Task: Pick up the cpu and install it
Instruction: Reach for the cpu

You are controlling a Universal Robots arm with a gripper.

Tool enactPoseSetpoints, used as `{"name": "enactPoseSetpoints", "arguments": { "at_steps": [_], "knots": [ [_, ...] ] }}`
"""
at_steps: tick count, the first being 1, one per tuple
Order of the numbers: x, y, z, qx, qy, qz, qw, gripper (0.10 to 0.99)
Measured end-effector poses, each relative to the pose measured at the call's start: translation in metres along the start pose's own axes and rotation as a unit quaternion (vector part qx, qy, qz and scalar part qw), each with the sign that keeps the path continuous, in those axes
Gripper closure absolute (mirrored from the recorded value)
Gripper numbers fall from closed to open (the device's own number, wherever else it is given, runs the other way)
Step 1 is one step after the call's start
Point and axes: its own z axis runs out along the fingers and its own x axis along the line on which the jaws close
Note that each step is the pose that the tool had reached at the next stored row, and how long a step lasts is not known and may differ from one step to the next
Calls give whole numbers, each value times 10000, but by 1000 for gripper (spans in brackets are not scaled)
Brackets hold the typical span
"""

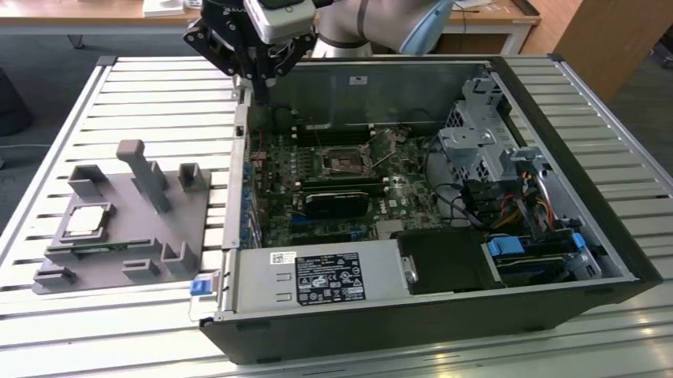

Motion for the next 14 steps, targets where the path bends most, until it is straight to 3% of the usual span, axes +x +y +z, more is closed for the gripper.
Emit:
{"name": "enactPoseSetpoints", "arguments": {
  "at_steps": [14],
  "knots": [
    [70, -5, -1, 0, 0, 0, 10000, 980]
  ]
}}
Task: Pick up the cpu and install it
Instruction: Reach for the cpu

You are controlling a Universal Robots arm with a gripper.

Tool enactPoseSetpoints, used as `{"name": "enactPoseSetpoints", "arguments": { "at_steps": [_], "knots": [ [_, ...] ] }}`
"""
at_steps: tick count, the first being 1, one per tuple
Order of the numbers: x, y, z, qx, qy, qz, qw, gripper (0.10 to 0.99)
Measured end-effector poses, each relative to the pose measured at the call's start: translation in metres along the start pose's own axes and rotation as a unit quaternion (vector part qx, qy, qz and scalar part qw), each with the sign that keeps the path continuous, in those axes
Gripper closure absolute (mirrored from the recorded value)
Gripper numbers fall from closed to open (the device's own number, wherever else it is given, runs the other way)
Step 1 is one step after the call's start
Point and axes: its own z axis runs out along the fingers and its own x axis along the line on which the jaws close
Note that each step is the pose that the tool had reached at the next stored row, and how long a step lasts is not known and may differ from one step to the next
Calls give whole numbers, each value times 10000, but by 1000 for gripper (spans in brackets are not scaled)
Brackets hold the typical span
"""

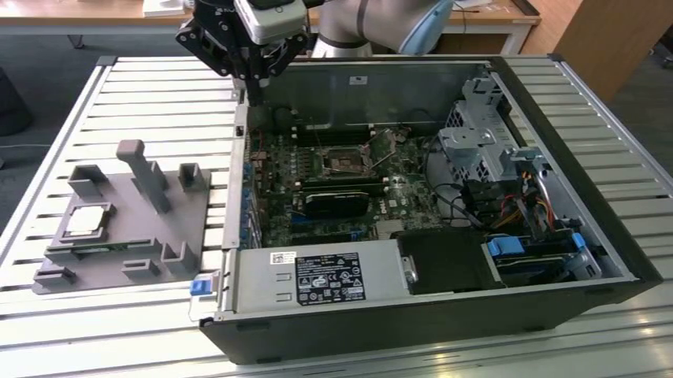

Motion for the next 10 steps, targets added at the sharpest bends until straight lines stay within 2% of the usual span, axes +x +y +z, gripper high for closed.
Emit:
{"name": "enactPoseSetpoints", "arguments": {
  "at_steps": [10],
  "knots": [
    [45, -4, 0, 0, 0, 0, 10000, 980]
  ]
}}
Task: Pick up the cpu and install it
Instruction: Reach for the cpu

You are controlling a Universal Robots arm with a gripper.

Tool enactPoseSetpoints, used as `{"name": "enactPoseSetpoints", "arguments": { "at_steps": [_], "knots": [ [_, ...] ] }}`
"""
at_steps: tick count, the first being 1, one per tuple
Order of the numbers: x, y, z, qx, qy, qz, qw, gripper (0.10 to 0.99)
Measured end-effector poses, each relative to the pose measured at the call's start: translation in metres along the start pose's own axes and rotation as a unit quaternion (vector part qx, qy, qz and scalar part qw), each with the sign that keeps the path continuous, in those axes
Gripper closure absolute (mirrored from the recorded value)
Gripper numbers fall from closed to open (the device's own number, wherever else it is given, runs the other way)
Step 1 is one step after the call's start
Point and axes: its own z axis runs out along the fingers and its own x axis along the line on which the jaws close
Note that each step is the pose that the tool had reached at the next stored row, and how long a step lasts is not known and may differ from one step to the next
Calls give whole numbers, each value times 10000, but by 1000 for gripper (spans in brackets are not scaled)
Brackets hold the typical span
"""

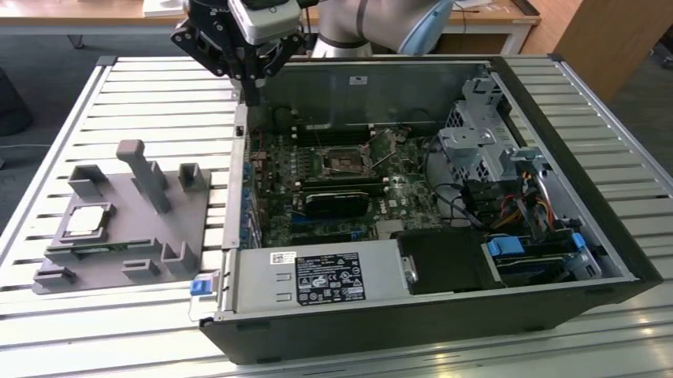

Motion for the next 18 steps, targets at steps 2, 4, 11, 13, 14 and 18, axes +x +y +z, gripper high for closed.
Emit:
{"name": "enactPoseSetpoints", "arguments": {
  "at_steps": [2, 4, 11, 13, 14, 18],
  "knots": [
    [9, -1, 0, 0, 0, 0, 10000, 980],
    [19, -1, -1, 0, 0, 0, 10000, 980],
    [52, -4, -1, 0, 0, 0, 10000, 980],
    [62, -5, -1, 0, 0, 0, 10000, 980],
    [67, -5, -1, 0, 0, 0, 10000, 980],
    [86, -7, -1, 0, 0, 0, 10000, 980]
  ]
}}
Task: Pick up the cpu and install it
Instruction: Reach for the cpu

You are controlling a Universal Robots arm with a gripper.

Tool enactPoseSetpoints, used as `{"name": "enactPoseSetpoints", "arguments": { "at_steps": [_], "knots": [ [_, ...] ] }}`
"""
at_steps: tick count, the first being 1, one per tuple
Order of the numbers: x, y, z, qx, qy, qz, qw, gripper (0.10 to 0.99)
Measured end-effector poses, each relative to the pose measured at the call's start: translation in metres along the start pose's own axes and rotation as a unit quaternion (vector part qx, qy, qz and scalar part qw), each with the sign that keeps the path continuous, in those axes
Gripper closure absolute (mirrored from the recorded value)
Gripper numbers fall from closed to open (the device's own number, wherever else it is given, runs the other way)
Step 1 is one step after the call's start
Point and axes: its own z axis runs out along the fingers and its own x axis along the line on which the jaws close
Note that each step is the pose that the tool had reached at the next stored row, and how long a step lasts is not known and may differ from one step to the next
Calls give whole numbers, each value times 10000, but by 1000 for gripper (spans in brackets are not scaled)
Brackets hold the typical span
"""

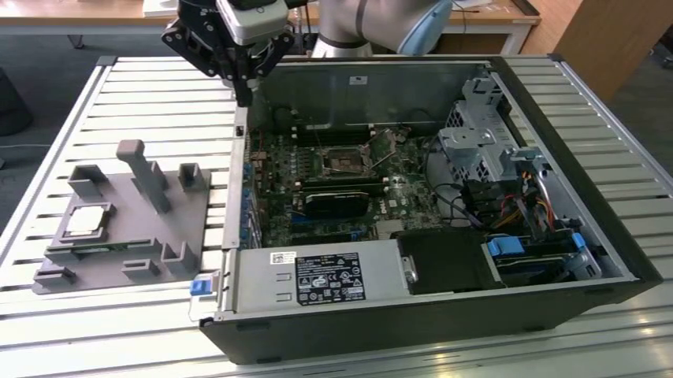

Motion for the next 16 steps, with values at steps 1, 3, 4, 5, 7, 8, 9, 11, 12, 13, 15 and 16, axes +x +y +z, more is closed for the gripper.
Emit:
{"name": "enactPoseSetpoints", "arguments": {
  "at_steps": [1, 3, 4, 5, 7, 8, 9, 11, 12, 13, 15, 16],
  "knots": [
    [5, 0, 0, 0, 0, 0, 10000, 980],
    [15, -1, 0, 0, 0, 0, 10000, 980],
    [19, -1, 0, 0, 0, 0, 10000, 980],
    [24, -2, 0, 0, 0, 0, 10000, 980],
    [34, -3, 0, 0, 0, 0, 10000, 980],
    [39, -3, 0, 0, 0, 0, 10000, 980],
    [45, -3, 0, 0, 0, 0, 10000, 980],
    [57, -4, -1, 0, 0, 0, 10000, 980],
    [64, -5, -1, 0, 0, 0, 10000, 980],
    [70, -5, -1, 0, 0, 0, 10000, 980],
    [82, -6, -1, 0, 0, 0, 10000, 980],
    [88, -7, -1, 0, 0, 0, 10000, 980]
  ]
}}
